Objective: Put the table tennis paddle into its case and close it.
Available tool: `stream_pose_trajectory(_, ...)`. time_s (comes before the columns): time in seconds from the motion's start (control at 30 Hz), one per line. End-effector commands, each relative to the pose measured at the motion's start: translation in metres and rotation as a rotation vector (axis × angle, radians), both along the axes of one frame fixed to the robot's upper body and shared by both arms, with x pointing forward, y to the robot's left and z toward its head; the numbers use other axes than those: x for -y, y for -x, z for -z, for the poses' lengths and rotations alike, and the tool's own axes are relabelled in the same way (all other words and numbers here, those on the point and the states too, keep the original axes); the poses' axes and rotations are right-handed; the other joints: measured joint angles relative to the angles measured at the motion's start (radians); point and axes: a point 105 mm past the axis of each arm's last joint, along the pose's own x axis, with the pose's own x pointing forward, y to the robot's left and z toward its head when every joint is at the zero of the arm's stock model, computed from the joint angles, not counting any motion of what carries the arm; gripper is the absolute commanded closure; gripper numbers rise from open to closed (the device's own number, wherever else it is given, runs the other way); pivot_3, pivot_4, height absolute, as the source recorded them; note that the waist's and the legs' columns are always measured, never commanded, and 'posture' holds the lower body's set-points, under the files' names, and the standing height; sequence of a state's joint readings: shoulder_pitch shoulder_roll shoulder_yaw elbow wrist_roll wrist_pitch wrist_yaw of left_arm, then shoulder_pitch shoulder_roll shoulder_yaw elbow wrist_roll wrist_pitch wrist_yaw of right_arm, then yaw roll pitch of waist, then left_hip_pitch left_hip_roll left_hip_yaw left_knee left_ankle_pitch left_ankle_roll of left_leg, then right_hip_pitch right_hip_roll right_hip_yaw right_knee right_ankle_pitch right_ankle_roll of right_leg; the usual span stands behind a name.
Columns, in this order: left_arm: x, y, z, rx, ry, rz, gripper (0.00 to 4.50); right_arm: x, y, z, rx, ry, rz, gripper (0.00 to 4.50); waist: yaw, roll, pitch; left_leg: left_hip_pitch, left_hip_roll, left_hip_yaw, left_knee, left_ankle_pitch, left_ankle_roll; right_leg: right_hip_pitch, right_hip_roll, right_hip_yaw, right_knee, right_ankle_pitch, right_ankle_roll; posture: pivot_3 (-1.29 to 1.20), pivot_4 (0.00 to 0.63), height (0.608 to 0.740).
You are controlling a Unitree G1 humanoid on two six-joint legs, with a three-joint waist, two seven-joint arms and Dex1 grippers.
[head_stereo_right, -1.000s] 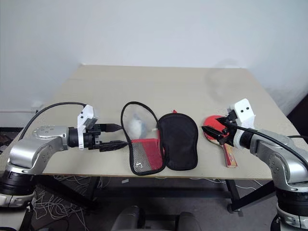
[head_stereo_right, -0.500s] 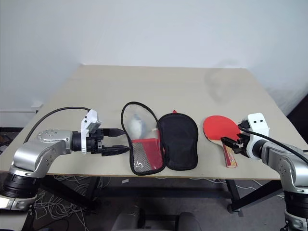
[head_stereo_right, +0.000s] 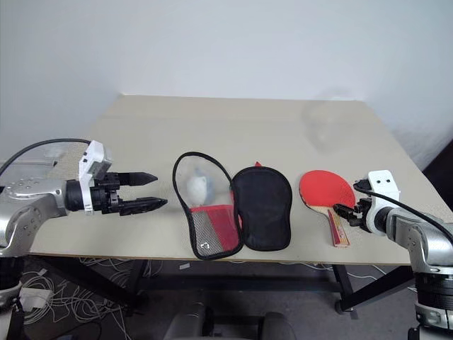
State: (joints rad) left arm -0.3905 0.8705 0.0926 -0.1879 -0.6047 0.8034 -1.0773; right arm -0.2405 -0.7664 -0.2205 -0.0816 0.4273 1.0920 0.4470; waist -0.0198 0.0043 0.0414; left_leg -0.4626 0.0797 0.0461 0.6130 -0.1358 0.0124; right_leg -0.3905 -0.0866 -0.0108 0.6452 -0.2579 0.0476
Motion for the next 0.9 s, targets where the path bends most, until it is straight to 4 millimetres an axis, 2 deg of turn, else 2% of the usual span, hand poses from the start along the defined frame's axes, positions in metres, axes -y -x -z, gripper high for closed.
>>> stream_pose_trajectory(0.03,0.027,0.003,-0.006,0.015,0.027,0.107,0.03,0.000,-0.006,-0.007,0.013,0.023,0.006,0.68,0.000,0.000,0.000,0.000,0.000,0.000,0.000,0.000,0.000,0.000,0.000,0.000,0.000,0.000,0.000,0.00,0.000,0.740)
stream_pose_trajectory(0.3,0.063,0.003,0.008,-0.018,0.060,0.208,0.03,-0.005,-0.003,0.009,-0.080,0.023,0.024,0.68,-0.001,0.000,0.000,0.000,0.000,-0.001,0.001,0.000,0.000,0.000,0.001,0.000,0.000,0.000,0.000,0.00,0.000,0.740)
stream_pose_trajectory(0.43,0.069,-0.001,0.009,-0.023,0.078,0.214,0.03,-0.008,-0.001,0.015,-0.101,-0.010,0.044,0.68,-0.001,0.000,0.000,0.000,0.000,-0.001,0.002,0.000,0.000,0.001,0.001,0.000,0.001,0.000,0.000,0.00,0.000,0.740)
stream_pose_trajectory(0.7,0.084,-0.005,0.011,-0.014,0.088,0.250,0.03,-0.031,-0.011,0.031,-0.145,-0.022,0.057,0.68,-0.005,-0.001,-0.001,0.000,0.000,-0.001,0.002,0.000,0.000,0.001,0.001,0.000,0.001,0.000,0.000,0.00,0.000,0.740)
stream_pose_trajectory(0.8,0.084,-0.004,0.013,-0.013,0.084,0.253,0.00,-0.029,-0.011,0.032,-0.150,-0.021,0.077,1.25,-0.006,-0.002,-0.001,0.000,0.000,-0.002,0.002,0.000,0.000,0.001,0.002,0.000,0.001,0.000,0.000,0.00,0.000,0.740)
stream_pose_trajectory(0.9,0.082,-0.004,0.013,-0.012,0.083,0.249,0.00,-0.025,-0.011,0.030,-0.154,-0.036,0.098,2.23,-0.005,-0.002,-0.001,0.000,0.000,-0.002,0.002,0.000,0.000,0.001,0.002,0.000,0.001,0.000,0.000,0.00,0.000,0.740)
